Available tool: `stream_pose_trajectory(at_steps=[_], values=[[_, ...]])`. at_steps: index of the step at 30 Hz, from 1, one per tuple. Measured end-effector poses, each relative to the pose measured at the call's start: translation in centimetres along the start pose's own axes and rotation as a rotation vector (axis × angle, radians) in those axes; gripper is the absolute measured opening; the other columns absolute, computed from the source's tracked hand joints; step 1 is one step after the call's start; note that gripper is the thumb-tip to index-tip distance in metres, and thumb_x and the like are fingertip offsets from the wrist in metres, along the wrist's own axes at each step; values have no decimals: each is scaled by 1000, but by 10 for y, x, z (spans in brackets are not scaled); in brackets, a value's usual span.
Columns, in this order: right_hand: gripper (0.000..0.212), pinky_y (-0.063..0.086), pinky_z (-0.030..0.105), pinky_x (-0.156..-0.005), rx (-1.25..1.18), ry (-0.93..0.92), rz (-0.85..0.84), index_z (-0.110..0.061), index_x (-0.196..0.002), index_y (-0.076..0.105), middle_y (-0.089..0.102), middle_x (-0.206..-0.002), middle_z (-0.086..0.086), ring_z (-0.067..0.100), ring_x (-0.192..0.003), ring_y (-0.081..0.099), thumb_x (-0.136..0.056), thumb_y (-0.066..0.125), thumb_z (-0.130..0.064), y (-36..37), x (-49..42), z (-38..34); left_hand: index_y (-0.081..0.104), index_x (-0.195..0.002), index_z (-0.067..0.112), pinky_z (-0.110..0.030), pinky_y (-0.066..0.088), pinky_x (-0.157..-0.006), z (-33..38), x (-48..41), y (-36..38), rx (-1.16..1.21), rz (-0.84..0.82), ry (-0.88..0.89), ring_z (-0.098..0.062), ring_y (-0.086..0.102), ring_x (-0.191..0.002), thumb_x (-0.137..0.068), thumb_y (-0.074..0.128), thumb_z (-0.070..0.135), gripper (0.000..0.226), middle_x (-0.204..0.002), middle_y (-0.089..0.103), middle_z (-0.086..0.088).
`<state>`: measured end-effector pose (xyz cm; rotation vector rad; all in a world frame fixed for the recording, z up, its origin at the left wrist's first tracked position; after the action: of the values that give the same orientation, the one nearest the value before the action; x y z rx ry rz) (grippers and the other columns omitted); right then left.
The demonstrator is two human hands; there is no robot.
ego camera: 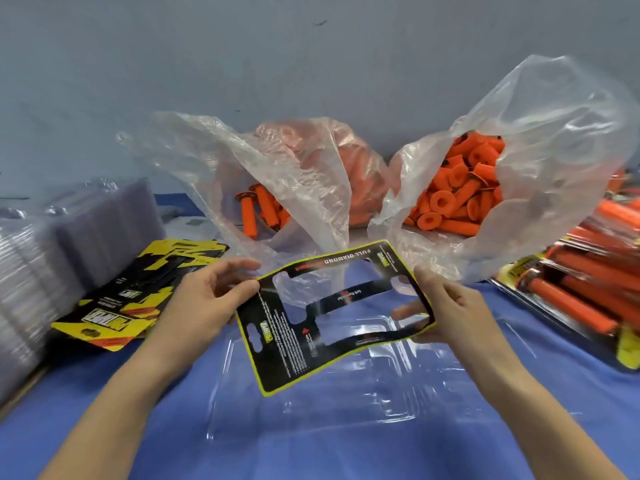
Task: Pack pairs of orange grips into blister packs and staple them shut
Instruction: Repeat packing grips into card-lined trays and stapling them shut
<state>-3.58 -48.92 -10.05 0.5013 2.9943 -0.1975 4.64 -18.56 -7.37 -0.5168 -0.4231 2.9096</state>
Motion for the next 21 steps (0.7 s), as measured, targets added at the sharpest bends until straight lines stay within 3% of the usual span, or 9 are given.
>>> stream_pose_trajectory(at_steps=[3,5,9,10,13,15,17,19,21], values=[[44,54,20,-61,-18,-70,-3,-27,-97,74,76,-75,4,17,-68,73,-86,51,-63,0,6,-11,70,-101,35,-12,50,-59,13,0,4,-28,-49,77,-3,69,-75,-89,69,12,27,-88,74,4],[35,50,16,-54,-89,-74,2,-23,-92,74,75,-73,5,20,-62,72,-90,56,-53,1,7,-14,70,-103,37,-11,51,-63,16,1,3,29,-53,76,-3,70,-79,-83,72,22,26,-91,75,4],[28,46,21,-44,-164,-74,50,-21,-79,72,65,-67,3,20,-47,59,-97,57,-35,5,6,-12,63,-118,23,-23,58,-71,-14,6,12,430,-82,-221,-16,72,-97,-57,89,47,71,-108,75,-5],[29,45,21,-44,-187,-67,60,-22,-76,72,63,-67,2,19,-47,58,-97,58,-35,6,6,-12,63,-119,17,-26,59,-71,-22,11,21,463,-135,-292,-20,72,-99,-59,89,43,70,-111,74,-9],[27,48,23,-46,-265,-57,76,-21,-79,71,64,-74,-2,18,-50,59,-96,58,-37,9,4,-10,69,-113,10,-23,58,-76,-32,27,39,387,-219,-339,-22,71,-102,-81,71,18,33,-110,74,-11],[23,53,24,-53,-260,-122,71,-20,-86,72,67,-79,-3,17,-56,62,-92,61,-39,8,4,-16,73,-100,18,-11,52,-72,-23,26,24,173,-105,-192,-11,71,-89,-87,69,13,15,-97,76,-2],[15,51,17,-65,-75,-303,84,-25,-87,72,68,-85,-2,13,-69,65,-87,64,-38,3,10,-32,71,-84,24,-7,44,-65,1,27,0,-127,57,31,-1,64,-74,-86,72,15,9,-88,73,5],[9,44,11,-70,228,-522,110,-36,-82,72,63,-94,-7,7,-84,64,-87,66,-31,1,22,-48,70,-81,22,-14,43,-76,23,35,-10,-361,137,260,-7,62,-86,-81,76,5,18,-92,68,8],[10,41,13,-71,443,-665,128,-34,-90,74,58,-102,-11,4,-93,61,-86,66,-28,0,33,-53,70,-81,13,-15,40,-81,33,46,-8,-530,135,429,-12,57,-89,-77,76,-7,21,-94,65,6]])
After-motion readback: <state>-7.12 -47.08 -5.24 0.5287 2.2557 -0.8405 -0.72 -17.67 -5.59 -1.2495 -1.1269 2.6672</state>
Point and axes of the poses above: each hand's wrist, its own x-axis away from the middle knuckle, its own y-axis out of the palm, z = x × y, the point moved 10 cm from there along -x, towards the middle knuckle
